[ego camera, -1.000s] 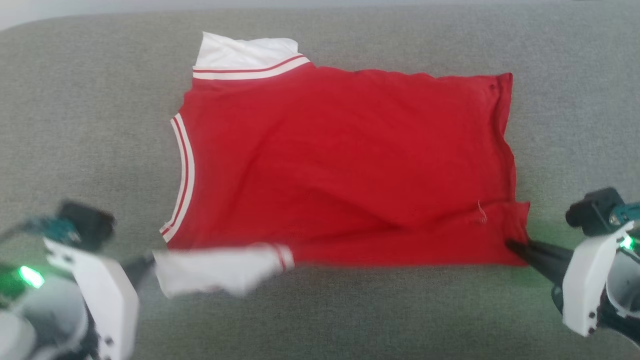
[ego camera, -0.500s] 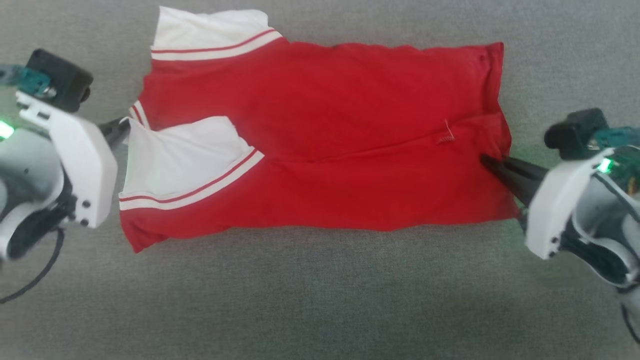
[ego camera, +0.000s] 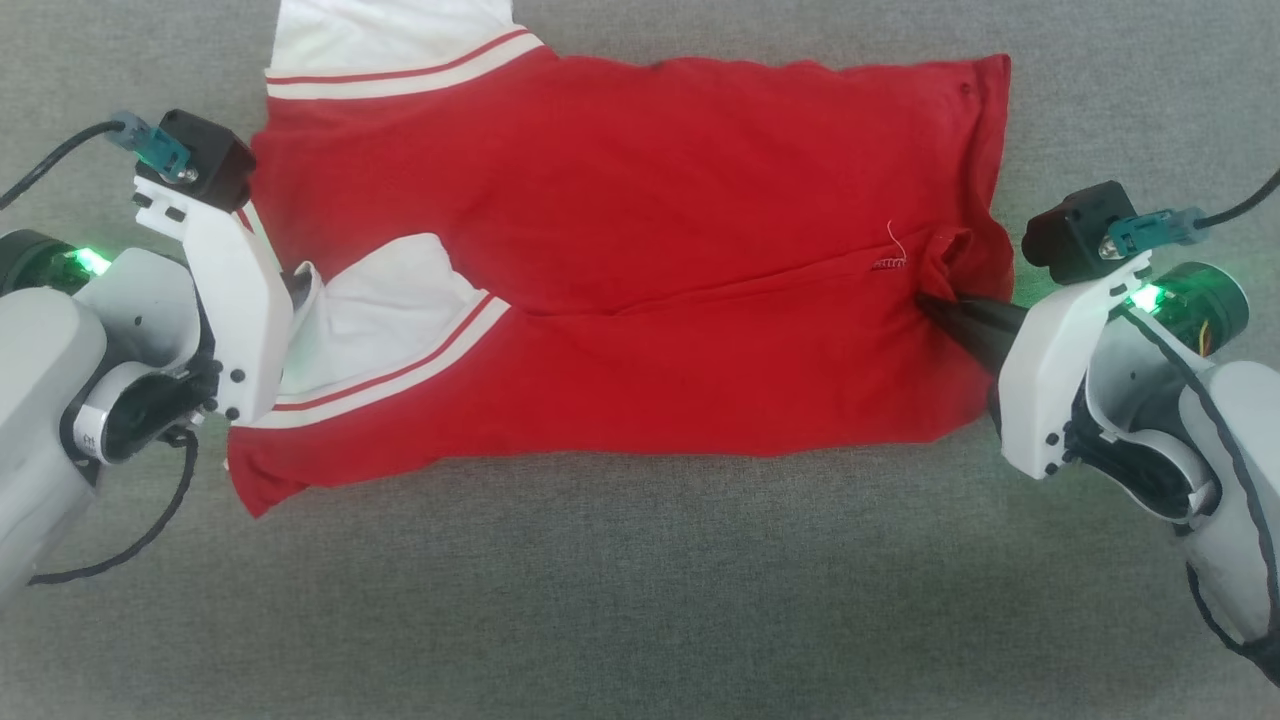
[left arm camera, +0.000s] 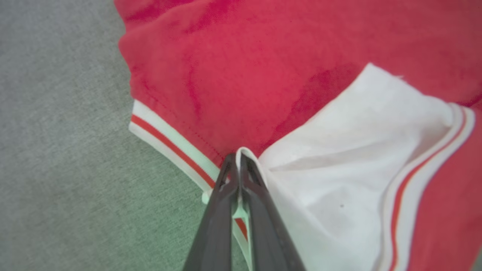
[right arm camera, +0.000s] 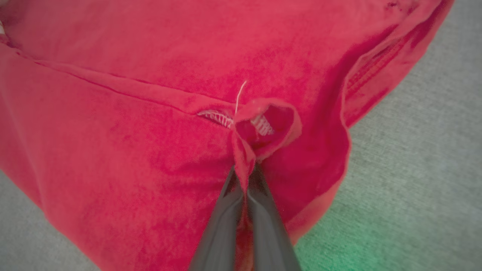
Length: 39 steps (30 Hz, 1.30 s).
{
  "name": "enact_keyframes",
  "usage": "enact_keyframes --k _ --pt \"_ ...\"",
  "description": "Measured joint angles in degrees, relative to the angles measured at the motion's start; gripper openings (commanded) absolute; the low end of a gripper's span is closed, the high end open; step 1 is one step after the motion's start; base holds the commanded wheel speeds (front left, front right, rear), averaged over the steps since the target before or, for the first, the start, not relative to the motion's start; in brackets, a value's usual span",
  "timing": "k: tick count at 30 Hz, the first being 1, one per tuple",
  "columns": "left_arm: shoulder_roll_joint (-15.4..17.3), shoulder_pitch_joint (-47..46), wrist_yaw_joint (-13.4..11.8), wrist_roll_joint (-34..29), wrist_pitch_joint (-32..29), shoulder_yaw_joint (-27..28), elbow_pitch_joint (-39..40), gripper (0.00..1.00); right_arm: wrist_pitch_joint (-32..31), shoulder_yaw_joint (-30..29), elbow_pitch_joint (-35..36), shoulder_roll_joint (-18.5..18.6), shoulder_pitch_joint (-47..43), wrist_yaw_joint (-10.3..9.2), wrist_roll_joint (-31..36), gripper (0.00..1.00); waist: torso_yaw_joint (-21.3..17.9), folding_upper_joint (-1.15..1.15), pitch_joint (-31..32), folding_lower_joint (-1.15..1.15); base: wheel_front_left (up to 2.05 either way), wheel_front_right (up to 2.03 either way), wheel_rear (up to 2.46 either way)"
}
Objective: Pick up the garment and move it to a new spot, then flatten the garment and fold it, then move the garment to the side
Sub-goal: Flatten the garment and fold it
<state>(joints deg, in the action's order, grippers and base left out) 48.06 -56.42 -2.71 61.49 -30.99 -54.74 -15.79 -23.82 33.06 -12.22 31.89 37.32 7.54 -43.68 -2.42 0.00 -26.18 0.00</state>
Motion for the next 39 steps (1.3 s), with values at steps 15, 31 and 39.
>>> enact_keyframes --k 15,31,39 --pt "2.6 4.4 -12.2 4.0 -2.2 2.4 10.7 1.0 4.0 -11.0 5.8 0.7 -5.4 -0.04 4.8 1.0 2.8 0.0 4.9 0.0 0.0 0.0 0.0" --pt "7.5 15.8 -22.0 8.6 -1.4 2.6 22.5 1.0 15.3 -34.8 18.2 -13.3 -17.3 -0.02 22.3 1.0 2.3 0.0 7.8 0.0 0.0 0.0 0.0" --pt "6.1 19.0 -21.5 11.2 0.3 3.1 14.8 1.0 14.8 -37.3 20.8 -16.9 -19.3 -0.04 23.8 1.0 -0.5 0.0 7.0 0.0 0.0 0.0 0.0"
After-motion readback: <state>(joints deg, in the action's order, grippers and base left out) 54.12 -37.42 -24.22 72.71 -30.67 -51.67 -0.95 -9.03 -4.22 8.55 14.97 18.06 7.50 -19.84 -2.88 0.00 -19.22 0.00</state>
